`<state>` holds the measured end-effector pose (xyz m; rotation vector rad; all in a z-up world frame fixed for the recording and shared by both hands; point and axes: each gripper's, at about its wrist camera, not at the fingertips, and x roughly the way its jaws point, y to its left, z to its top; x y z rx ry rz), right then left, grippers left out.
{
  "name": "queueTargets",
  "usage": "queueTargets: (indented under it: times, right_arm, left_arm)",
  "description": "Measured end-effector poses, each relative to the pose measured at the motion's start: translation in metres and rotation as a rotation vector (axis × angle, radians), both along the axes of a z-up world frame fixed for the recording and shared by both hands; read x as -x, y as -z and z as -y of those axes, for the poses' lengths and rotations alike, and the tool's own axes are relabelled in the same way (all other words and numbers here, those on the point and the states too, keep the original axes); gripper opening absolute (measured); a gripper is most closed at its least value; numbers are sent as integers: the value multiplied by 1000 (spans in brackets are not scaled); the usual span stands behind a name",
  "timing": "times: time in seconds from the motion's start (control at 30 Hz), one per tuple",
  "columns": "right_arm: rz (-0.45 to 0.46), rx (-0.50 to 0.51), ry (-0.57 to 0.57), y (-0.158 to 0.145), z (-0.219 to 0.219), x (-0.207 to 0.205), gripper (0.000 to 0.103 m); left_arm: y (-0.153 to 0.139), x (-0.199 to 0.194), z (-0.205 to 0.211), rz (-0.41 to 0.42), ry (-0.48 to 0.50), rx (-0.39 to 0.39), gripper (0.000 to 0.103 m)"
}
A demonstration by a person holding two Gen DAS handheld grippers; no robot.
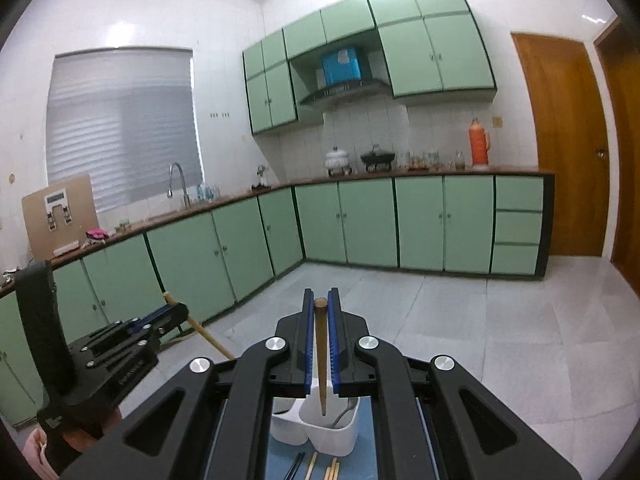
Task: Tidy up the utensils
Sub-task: 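Lower the chopsticks into the holder and open both tools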
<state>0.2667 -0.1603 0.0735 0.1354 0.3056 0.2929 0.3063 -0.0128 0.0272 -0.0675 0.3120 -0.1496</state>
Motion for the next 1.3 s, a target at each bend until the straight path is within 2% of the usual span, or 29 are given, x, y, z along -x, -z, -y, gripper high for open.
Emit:
queueTargets:
  times: [0.17,0.4,0.5,0.57,0.73,0.77,0.83,0.9,0.93,1.0,1.1,1.2,1.3]
  right_arm:
    - [-80,4,-24,31,-7,-28,6]
    - [-145,-3,-44,62,-7,-34,7]
    - [-157,-2,-46,66,-5,-33,7]
    - [-156,-10,-41,68,-2,-30,9]
    - [-133,-22,-17,65,9,-13,25]
    - [-128,-25,-10,64,11,-9,31]
    - [-114,-29,15,65,17,4,41]
    - [-108,-26,34,68,20,18,54]
    - [-104,-19,47,70,21,26,56]
    - [-101,3,73,78,20,42,68]
    - [-115,38,112,96,17,65,85]
    - [-152,66,131,119,13,86,95]
    - [-214,91,144,144,9,104,97]
  left_arm:
    - [26,-18,-7,-61,8,0,6]
    - [48,-26,-12,-126,24,-4,8]
    - [52,-24,-14,-137,30,-2,18]
    - [52,-20,-15,-135,32,-5,21]
    - [48,-2,-22,-116,25,-5,46]
    - [47,5,-24,-111,22,-5,50]
    - [45,17,-26,-98,9,-4,67]
    - [44,31,-28,-86,-9,-6,75]
    - [45,40,-30,-81,-17,-6,77]
    - [50,57,-33,-79,-33,-5,86]
    - [64,79,-34,-98,-48,-41,90]
    - [83,96,-32,-143,-45,-98,92]
    - [104,110,-34,-214,-22,-116,92]
